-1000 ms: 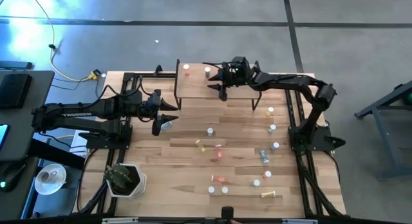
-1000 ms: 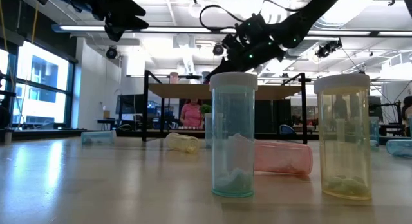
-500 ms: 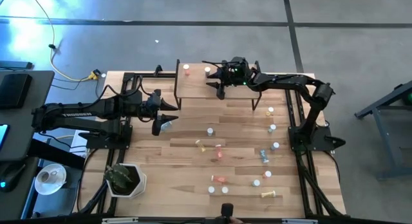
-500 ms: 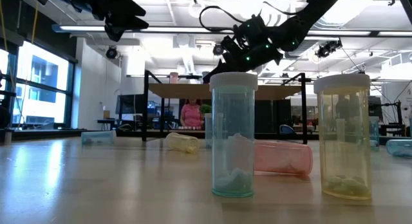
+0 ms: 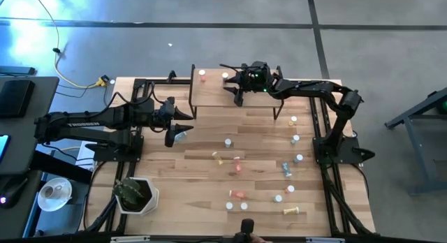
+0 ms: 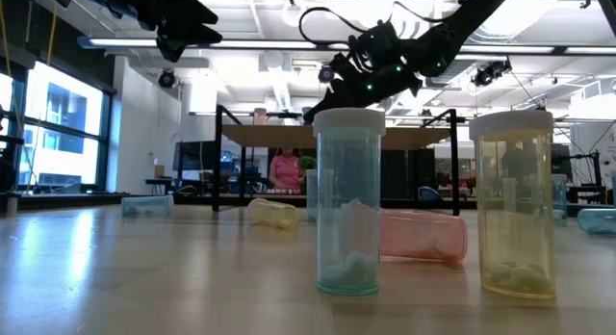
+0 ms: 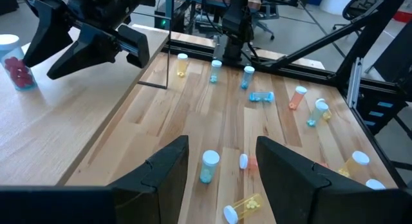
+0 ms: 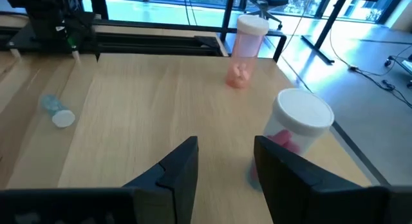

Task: Pick and place medicine bottles onto shelf by color
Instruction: Put the blue pill bottle on the shelf

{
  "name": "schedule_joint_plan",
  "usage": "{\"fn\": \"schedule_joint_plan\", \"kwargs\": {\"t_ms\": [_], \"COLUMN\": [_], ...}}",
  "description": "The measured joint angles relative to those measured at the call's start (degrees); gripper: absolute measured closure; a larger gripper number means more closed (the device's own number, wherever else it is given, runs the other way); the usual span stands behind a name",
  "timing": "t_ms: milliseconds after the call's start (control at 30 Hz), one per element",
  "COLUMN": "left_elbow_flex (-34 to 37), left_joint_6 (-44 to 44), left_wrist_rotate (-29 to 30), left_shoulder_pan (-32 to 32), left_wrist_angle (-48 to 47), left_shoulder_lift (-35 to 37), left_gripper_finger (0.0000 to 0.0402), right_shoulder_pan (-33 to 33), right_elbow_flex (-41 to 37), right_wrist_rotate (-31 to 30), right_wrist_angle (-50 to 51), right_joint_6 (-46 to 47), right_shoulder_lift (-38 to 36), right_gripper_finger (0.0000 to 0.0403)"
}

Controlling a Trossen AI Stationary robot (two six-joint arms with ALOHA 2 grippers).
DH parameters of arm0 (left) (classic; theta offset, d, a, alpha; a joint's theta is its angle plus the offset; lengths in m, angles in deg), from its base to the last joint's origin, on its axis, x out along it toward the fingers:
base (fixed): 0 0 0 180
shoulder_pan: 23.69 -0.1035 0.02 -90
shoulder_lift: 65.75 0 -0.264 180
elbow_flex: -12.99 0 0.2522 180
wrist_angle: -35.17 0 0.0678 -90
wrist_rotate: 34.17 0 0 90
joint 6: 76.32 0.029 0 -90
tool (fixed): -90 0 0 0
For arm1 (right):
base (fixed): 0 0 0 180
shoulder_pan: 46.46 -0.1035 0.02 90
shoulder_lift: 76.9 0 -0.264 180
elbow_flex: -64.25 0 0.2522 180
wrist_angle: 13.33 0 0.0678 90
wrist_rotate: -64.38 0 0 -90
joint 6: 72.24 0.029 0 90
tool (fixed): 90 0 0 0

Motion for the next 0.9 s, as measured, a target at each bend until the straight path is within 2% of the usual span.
{"fn": "schedule_joint_plan", "kwargs": {"t_ms": [600, 900], "left_elbow_flex": [0.0, 0.0], "left_joint_6": [0.0, 0.0], "left_wrist_rotate": [0.0, 0.0], "left_shoulder_pan": [0.0, 0.0], "left_wrist_angle": [0.0, 0.0], "left_shoulder_lift": [0.0, 0.0], "left_gripper_finger": [0.0229, 0.0229], "right_shoulder_pan": [0.0, 0.0], "right_elbow_flex": [0.0, 0.0], "right_wrist_rotate": [-3.5, -2.0], "right_wrist_angle": [0.0, 0.0], "right_joint_6": [-0.2, 0.1], "right_shoulder_lift": [0.0, 0.0], "right_gripper_finger": [0.0261, 0.0261]}}
